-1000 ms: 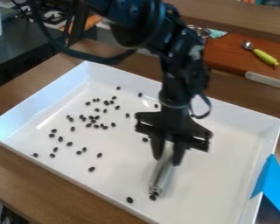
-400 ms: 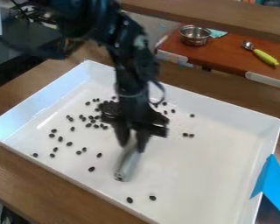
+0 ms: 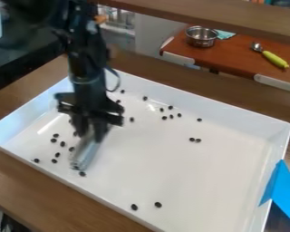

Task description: Sweep into pile

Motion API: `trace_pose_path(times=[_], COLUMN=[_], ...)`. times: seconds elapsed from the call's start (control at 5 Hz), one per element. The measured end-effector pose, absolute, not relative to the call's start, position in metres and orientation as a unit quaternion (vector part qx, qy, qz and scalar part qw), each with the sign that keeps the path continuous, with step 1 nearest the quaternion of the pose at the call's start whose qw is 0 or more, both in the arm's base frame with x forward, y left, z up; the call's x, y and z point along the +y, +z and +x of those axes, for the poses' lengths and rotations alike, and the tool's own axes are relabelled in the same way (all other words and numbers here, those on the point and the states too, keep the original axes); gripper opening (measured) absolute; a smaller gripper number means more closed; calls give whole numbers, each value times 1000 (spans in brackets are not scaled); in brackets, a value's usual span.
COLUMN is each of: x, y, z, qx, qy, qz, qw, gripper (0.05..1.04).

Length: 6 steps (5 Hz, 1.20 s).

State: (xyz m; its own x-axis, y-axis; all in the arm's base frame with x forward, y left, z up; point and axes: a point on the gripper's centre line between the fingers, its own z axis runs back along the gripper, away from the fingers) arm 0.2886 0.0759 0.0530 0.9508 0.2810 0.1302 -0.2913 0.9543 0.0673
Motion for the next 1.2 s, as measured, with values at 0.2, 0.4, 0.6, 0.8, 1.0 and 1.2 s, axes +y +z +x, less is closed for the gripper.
trace_pose_path(times=[0.2,0.4,0.6,0.8,1.0,1.2], x=[111,144,149,127,81,35], y=[55,54,55,70,83,87], z=[283,274,271,281,297,312], qx=[-59,-61,-60,-84,-96,-107], qy=[159,166,172,183,169,153], qz=[49,59,49,20,-10,-30], qw=[984,982,982,979,981,982], gripper=[339,339,339,339,339,339])
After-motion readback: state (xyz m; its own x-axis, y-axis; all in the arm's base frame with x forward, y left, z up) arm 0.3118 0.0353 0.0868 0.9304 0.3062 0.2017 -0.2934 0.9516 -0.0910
